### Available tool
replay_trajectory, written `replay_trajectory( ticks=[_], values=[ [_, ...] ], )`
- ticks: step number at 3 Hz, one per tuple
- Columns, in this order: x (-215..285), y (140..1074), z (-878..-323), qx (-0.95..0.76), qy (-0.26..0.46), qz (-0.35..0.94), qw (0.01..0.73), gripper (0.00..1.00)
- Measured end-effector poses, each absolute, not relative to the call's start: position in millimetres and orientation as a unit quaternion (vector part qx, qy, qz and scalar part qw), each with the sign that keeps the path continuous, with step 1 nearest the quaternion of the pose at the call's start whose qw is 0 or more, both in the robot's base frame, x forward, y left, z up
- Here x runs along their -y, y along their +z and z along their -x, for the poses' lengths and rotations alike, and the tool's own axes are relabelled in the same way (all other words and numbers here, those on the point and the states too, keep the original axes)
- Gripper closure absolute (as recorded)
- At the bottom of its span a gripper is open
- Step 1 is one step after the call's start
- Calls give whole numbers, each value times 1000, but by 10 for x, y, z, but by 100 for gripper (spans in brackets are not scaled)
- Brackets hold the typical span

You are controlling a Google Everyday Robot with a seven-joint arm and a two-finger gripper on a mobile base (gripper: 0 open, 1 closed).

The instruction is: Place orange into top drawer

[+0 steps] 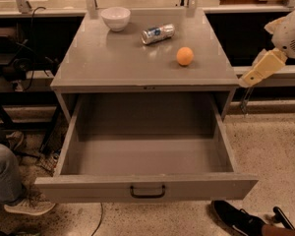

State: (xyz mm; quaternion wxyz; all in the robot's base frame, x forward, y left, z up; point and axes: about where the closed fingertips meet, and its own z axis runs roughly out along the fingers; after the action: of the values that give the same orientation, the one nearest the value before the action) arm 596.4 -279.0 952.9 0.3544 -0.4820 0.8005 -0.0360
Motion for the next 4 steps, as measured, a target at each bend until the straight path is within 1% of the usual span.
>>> replay_trajectory(
  ticks=[1,2,3,4],
  values=[
    [2776,9440,-6093,-810,-14,452,374,0],
    [2631,9282,-6626,-812,25,414,411,0],
    [2443,9244,-6969,-802,43,409,433,0],
    [2183,9114,-7217,-799,45,415,433,0]
  ],
)
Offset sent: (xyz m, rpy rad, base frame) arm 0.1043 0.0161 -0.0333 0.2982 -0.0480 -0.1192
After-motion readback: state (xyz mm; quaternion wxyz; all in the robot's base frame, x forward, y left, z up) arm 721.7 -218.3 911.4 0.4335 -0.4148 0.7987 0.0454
